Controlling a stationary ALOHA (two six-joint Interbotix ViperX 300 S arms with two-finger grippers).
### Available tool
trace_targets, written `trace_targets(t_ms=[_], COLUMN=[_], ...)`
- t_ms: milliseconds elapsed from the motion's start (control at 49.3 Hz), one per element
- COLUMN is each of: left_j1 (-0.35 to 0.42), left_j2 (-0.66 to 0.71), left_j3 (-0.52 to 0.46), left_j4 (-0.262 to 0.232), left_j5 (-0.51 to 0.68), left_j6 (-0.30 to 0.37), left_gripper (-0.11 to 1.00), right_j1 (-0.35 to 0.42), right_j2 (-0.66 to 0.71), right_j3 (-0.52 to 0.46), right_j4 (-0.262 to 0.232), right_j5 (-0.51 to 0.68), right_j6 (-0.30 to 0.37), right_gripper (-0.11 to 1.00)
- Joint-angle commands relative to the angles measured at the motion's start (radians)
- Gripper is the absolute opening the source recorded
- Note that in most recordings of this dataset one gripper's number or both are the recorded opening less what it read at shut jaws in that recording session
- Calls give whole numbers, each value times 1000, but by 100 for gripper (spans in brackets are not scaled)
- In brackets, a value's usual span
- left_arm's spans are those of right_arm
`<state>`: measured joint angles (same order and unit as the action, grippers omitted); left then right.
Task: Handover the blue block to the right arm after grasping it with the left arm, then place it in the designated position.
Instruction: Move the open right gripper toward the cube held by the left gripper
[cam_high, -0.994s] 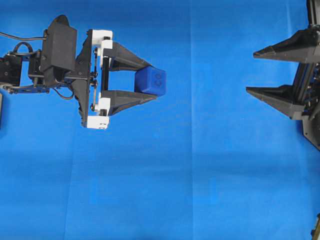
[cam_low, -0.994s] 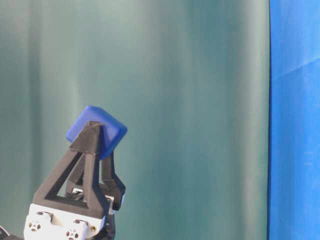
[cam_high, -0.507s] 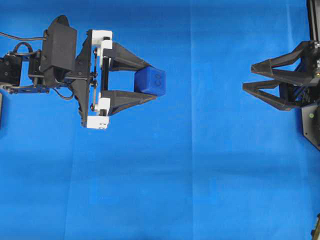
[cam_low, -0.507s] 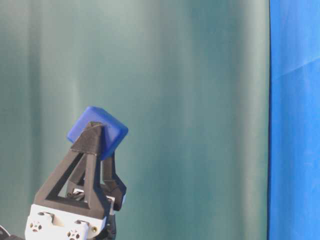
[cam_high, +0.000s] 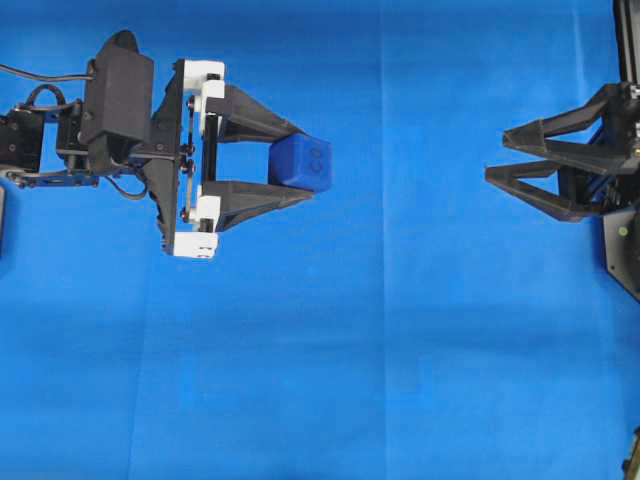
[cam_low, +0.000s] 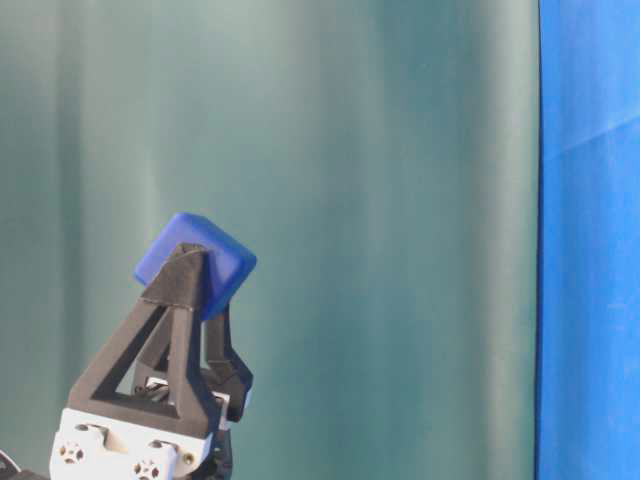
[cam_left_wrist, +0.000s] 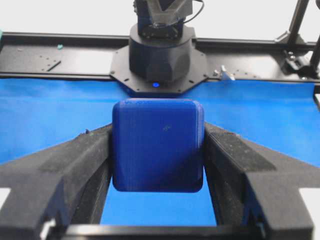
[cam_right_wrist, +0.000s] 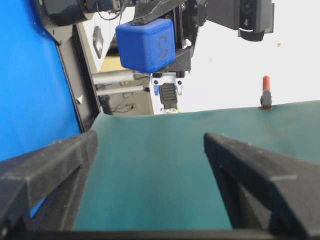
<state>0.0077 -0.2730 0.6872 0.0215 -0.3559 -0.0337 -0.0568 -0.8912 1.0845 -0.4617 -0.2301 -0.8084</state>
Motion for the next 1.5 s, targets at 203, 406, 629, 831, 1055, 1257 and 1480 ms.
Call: trace_targets(t_ms=[203,406,629,831,1055,1257,1480], left_j1=[0,0,0,0,0,0,0], left_j2=[-21,-23,-23,-23,-25,-25,-25], left_j3=[-9,-9,-9,-8,-9,-8,-8], left_j4=[-2,-2,-2,-2,-2,-2,-2], left_j5=[-9,-9,-9,-9,-9,-9,-9], left_j6=[-2,-2,-2,-2,-2,-2,-2], left_gripper=[48,48,48,48,48,48,48], right_j1=[-2,-2,0,0,0,0,2], right_j2=[5,5,3,5,17,103,255], right_j3=[-21,-21,-21,-21,-28,-72,-160], right_j4=[3,3,3,3,3,5,5], right_j5=[-12,-12,-12,-12,-14,-55,-110], right_j6=[2,2,2,2,2,3,3], right_gripper=[96,96,96,96,96,96,96])
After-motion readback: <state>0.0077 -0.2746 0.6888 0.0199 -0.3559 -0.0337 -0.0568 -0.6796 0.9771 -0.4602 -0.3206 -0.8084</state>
